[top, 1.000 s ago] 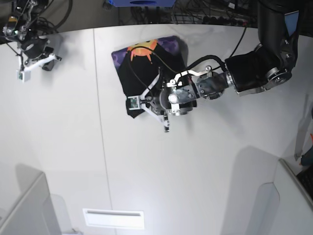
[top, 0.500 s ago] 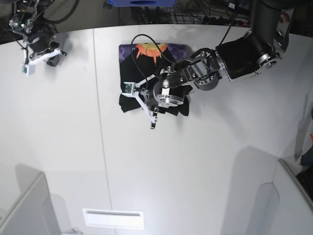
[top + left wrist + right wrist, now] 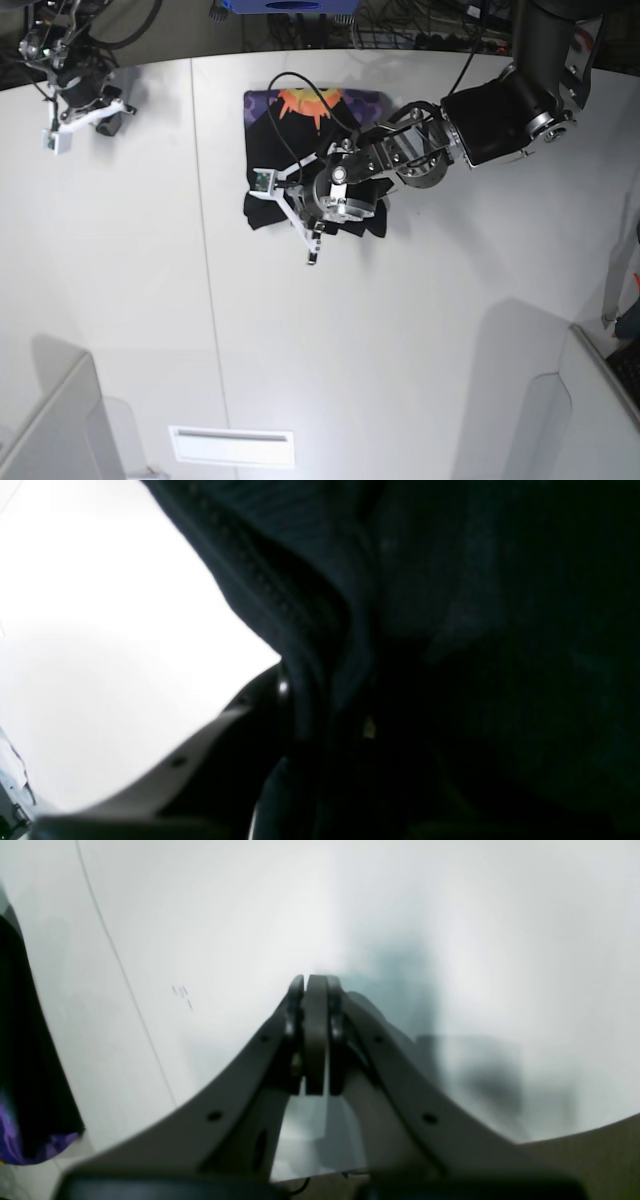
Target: Fold the T-shirt properly
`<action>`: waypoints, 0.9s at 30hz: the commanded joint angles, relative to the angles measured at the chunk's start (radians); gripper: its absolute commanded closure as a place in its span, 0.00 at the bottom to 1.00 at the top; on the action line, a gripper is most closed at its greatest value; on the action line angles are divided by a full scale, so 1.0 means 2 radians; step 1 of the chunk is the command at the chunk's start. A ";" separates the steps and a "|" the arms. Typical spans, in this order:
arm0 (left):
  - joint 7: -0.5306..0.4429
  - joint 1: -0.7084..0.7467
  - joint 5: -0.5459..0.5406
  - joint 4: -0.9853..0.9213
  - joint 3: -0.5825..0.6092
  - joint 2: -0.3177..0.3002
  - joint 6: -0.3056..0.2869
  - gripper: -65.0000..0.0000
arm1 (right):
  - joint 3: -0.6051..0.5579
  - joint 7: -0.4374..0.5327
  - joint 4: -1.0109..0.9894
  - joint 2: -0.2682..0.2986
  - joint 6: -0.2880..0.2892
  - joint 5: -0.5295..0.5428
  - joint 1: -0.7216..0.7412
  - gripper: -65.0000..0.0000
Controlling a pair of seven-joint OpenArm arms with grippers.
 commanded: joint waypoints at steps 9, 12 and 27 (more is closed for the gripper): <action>0.003 -0.051 -0.005 0.026 -0.001 0.001 -0.006 0.33 | 0.001 0.009 0.008 0.006 0.002 0.007 0.000 1.00; 0.004 -0.059 -0.005 0.067 -0.029 -0.001 -0.006 0.32 | 0.001 0.009 0.008 0.006 0.002 0.008 0.000 1.00; -0.001 0.233 -0.019 0.258 -0.548 -0.036 -0.007 1.00 | 0.005 0.068 0.123 0.044 0.003 0.005 -0.151 1.00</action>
